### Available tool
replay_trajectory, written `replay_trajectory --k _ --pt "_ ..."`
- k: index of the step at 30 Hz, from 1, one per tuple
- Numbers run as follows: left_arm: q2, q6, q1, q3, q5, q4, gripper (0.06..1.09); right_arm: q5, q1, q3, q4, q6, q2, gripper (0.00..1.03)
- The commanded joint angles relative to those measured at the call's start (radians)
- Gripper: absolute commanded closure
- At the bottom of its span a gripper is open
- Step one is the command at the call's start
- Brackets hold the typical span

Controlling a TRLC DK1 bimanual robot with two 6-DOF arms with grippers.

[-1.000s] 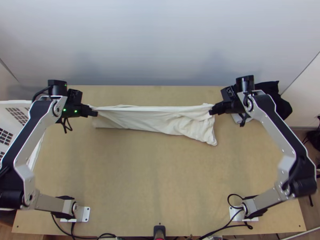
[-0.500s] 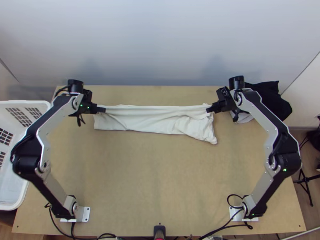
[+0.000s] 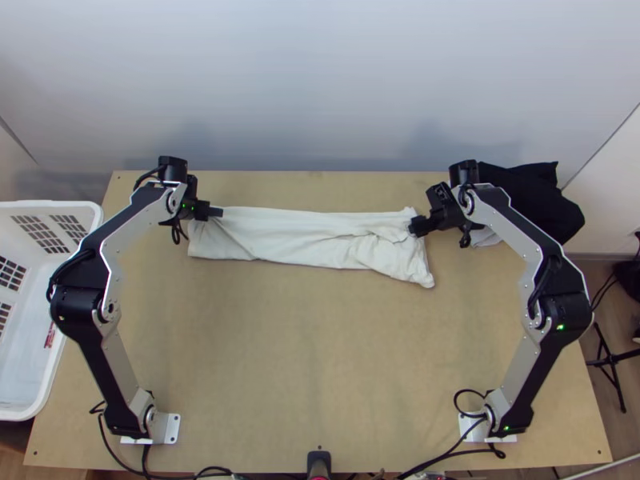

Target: Fold the t-shirt

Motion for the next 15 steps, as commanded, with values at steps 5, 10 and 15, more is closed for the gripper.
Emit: replay_trajectory --k 5,10,15 --pt "-0.067 -0.017 0.024 0.041 0.003 -0.075 0.1 -0.003 0.01 -0.014 -0.032 0.02 -0.128 0.03" --pt "-0.131 -0.052 0.076 0.011 0.144 -0.198 0.1 -0.017 0.011 -0.081 -0.076 0.098 -0.295 0.03" --pt "-0.167 -0.049 0.155 -0.063 0.402 -0.259 0.1 -0.063 0.011 -0.164 -0.078 0.136 -0.467 0.03"
